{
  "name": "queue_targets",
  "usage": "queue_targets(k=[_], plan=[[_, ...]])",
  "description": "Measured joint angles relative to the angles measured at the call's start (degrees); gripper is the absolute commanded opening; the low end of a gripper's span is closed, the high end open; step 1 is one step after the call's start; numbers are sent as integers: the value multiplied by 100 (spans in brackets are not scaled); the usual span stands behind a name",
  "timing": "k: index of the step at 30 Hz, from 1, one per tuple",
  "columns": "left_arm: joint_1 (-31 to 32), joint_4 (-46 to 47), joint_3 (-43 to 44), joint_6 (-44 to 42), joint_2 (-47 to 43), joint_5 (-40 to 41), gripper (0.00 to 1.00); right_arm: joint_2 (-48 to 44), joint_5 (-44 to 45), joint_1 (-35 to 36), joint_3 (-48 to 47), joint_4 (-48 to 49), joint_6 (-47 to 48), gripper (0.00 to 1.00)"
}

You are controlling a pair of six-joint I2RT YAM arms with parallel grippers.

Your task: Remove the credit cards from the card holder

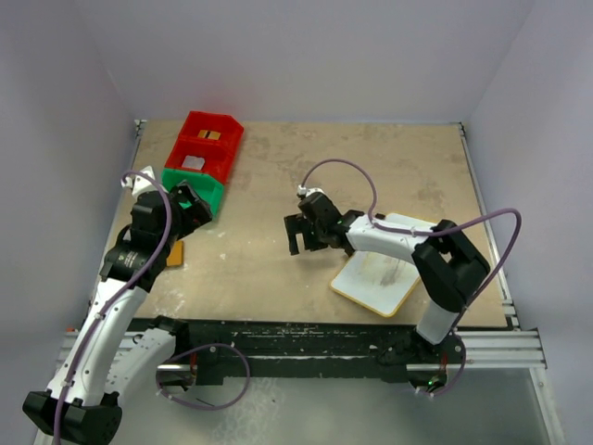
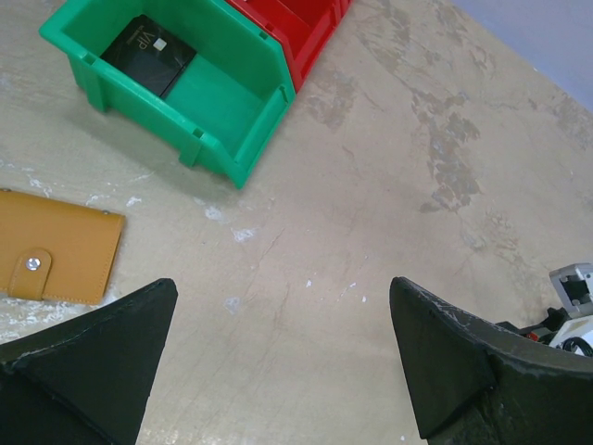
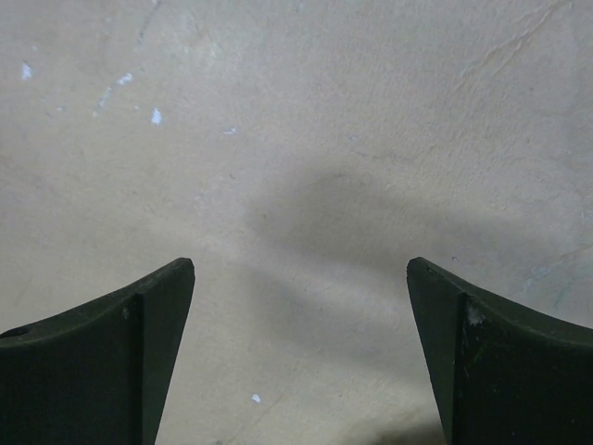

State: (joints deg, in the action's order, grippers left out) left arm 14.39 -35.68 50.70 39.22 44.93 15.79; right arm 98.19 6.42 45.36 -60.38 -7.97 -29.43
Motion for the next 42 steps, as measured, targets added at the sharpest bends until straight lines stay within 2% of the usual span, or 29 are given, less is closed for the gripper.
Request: queue_targets(k=[8, 20, 26, 30, 37, 42], plan=[[0, -2, 0, -85, 0, -4, 95, -35, -13, 39, 374, -275, -494, 100], [0, -2, 0, -83, 13, -118, 95, -1368, -219, -55, 1663, -616, -1515, 100], [0, 0, 0, -81, 13, -219, 95, -2074, -264, -979, 2199, -905, -1768, 100], [0, 2, 0, -83, 24, -275, 95, -2210, -74, -1611, 2238, -1241, -1711, 100], [0, 2, 0, -74, 26, -367, 95, -2063, 485, -1919, 2103, -1790, -2022, 100], [0, 4, -4, -63, -15, -424, 95, -2312, 920, -2444, 2074, -2131, -2229, 100]])
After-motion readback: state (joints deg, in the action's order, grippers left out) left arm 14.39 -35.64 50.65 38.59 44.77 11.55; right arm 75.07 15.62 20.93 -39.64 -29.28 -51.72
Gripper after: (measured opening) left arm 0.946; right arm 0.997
